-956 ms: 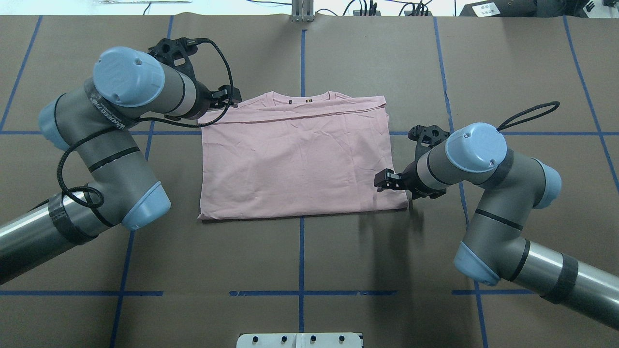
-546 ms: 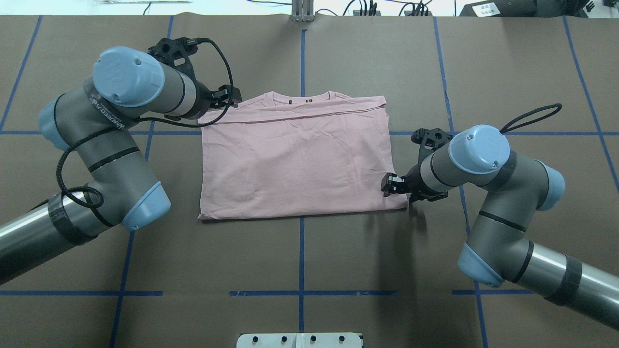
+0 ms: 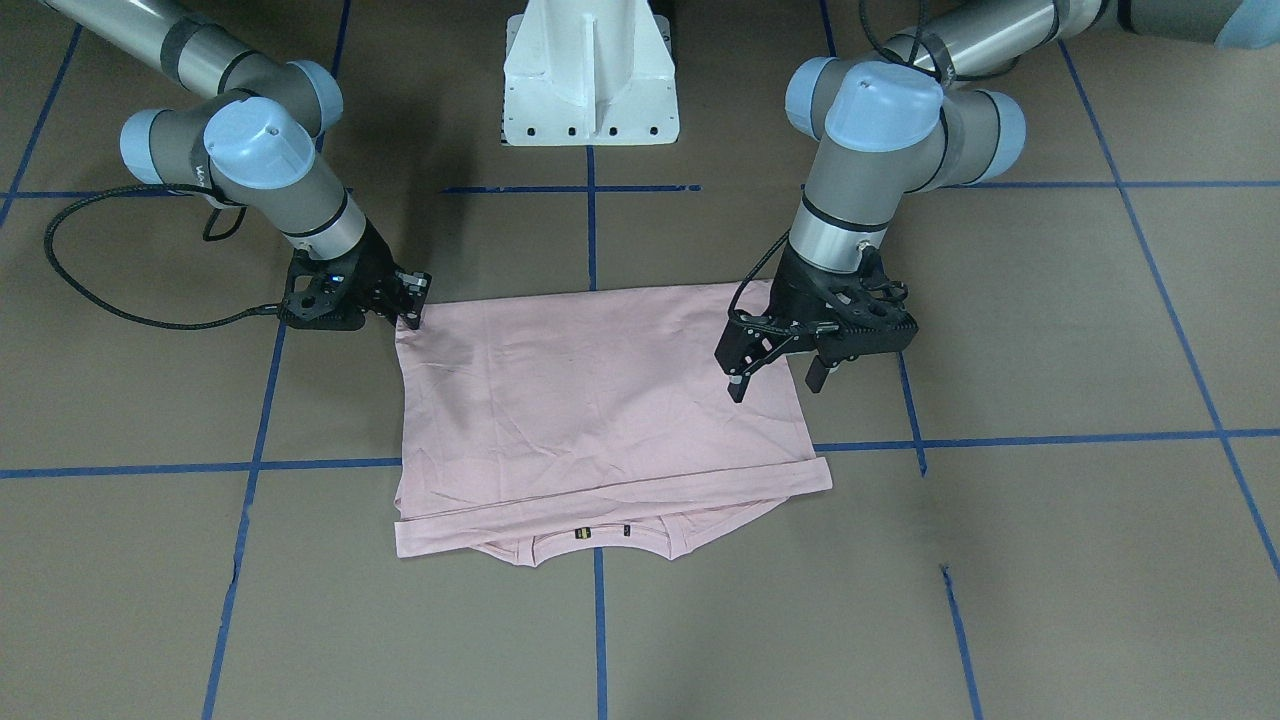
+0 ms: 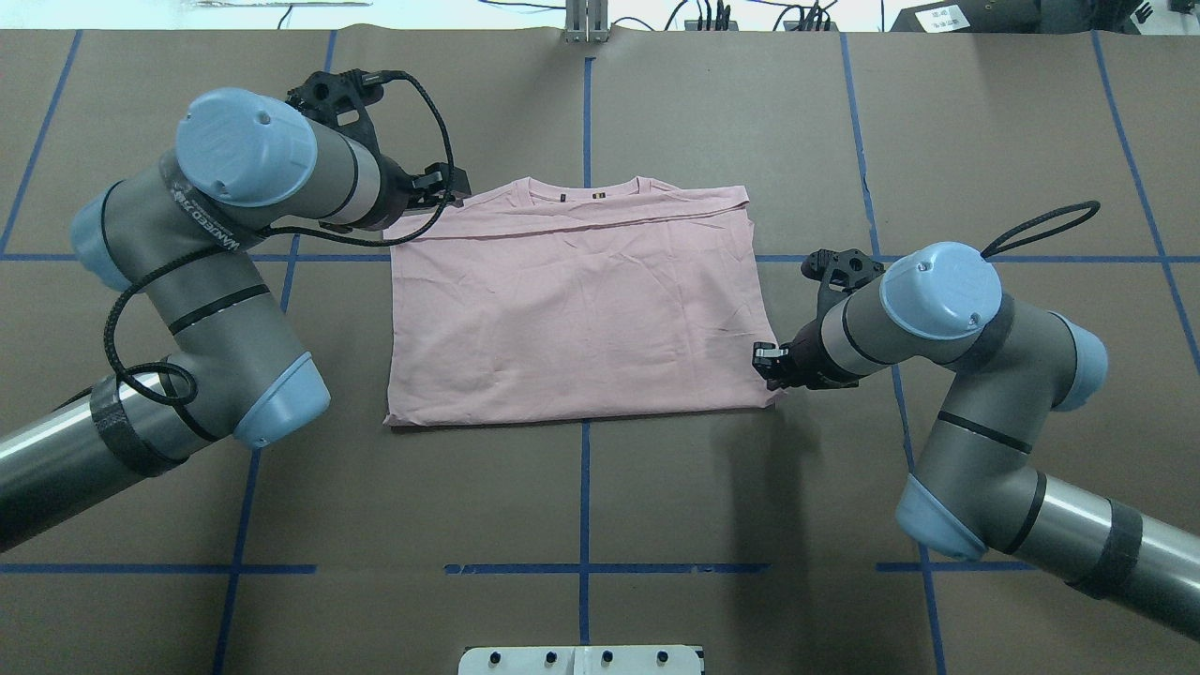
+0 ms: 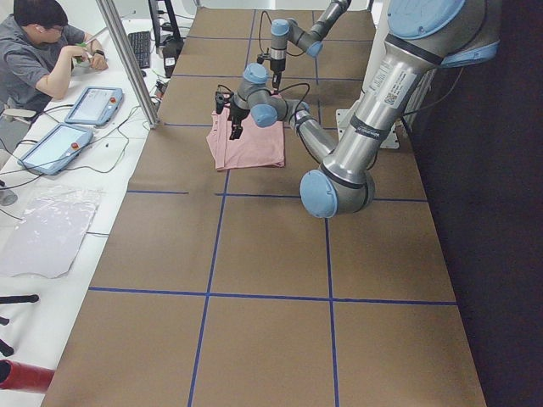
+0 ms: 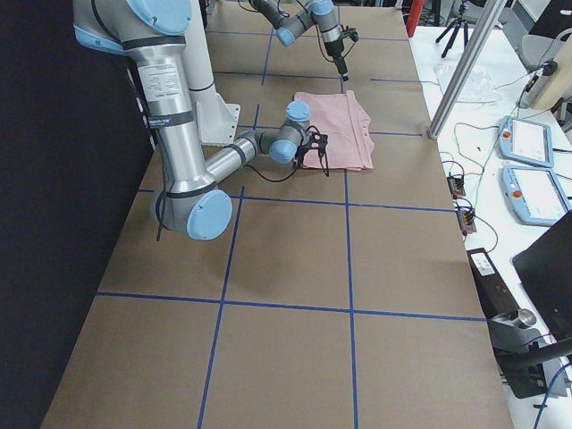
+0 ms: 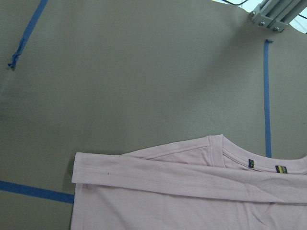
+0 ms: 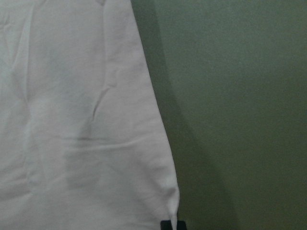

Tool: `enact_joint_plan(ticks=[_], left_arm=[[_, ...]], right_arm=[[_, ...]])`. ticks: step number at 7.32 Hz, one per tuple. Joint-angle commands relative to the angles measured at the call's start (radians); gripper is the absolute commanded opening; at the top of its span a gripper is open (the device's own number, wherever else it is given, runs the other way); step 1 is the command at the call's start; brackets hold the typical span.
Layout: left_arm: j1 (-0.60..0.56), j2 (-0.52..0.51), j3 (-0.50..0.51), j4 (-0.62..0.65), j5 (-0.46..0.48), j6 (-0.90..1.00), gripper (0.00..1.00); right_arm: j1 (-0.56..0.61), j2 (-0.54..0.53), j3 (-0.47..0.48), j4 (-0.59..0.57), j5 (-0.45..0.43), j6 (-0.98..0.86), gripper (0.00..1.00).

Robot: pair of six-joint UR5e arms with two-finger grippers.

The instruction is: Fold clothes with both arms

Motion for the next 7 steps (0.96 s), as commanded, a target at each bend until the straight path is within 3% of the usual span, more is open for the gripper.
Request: enact_joint_plan(ticks=[1, 4, 7], left_arm=[[0.000, 0.000, -0.021, 0.017, -0.001, 0.000, 1.00], [0.023, 0.000, -0.065, 0.064, -0.015, -0.002, 1.00], [0.049, 0.017, -0.089, 0.063, -0.010, -0.002, 1.00]], right_arm=[[-0.020, -0.088, 0.095, 0.000, 0.032, 0.001, 0.00], [-0.208, -0.341, 0.332, 0.000, 0.020, 0.004, 0.00], [-0.456, -0.398, 0.414, 0.001, 0.008, 0.215, 0.00]])
